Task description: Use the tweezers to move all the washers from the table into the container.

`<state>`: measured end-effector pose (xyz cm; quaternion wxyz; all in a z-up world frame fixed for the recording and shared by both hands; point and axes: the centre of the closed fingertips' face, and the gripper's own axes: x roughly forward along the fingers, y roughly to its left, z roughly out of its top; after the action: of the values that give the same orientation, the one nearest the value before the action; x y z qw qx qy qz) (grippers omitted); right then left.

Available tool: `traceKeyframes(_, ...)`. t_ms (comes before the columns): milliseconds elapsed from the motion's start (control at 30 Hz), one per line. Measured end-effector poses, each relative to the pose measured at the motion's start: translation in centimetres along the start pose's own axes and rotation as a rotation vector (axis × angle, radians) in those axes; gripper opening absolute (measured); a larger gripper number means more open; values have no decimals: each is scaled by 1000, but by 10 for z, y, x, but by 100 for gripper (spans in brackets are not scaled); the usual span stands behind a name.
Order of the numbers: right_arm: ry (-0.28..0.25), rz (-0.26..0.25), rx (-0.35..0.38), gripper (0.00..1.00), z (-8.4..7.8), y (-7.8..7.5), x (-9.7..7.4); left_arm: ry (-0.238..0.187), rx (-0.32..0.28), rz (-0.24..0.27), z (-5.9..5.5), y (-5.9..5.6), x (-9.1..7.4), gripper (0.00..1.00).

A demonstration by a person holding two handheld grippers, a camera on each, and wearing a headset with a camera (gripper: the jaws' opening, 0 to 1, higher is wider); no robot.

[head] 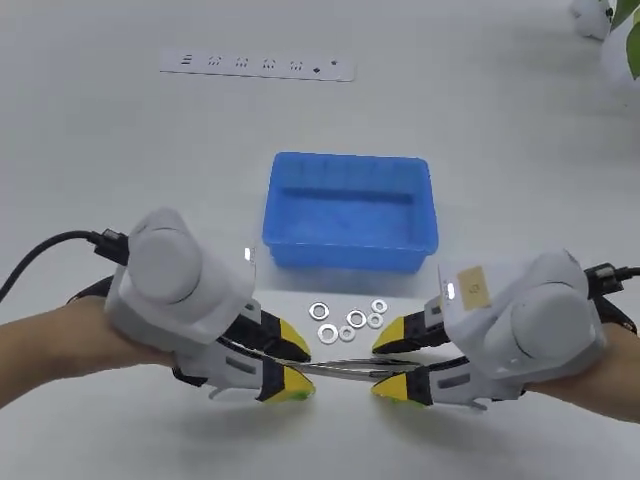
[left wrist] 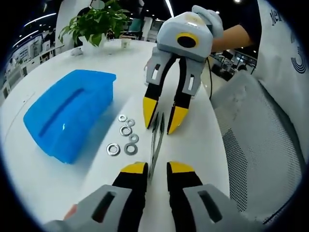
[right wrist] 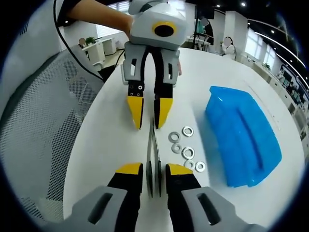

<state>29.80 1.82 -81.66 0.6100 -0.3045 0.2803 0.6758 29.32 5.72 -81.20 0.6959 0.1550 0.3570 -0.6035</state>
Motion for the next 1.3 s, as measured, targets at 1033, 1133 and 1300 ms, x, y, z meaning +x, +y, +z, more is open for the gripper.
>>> traceKeyframes(1033,2,-17,14,10,3,0,3,42,44,4,1,4,1,7)
traceKeyframes(1133,4,-24,14,9,4,2,3,50,65,-11,1,-1,3,6)
traceKeyframes(1300,4,-38,8,8,4,5,4,77,85,17,0,-1,2,6)
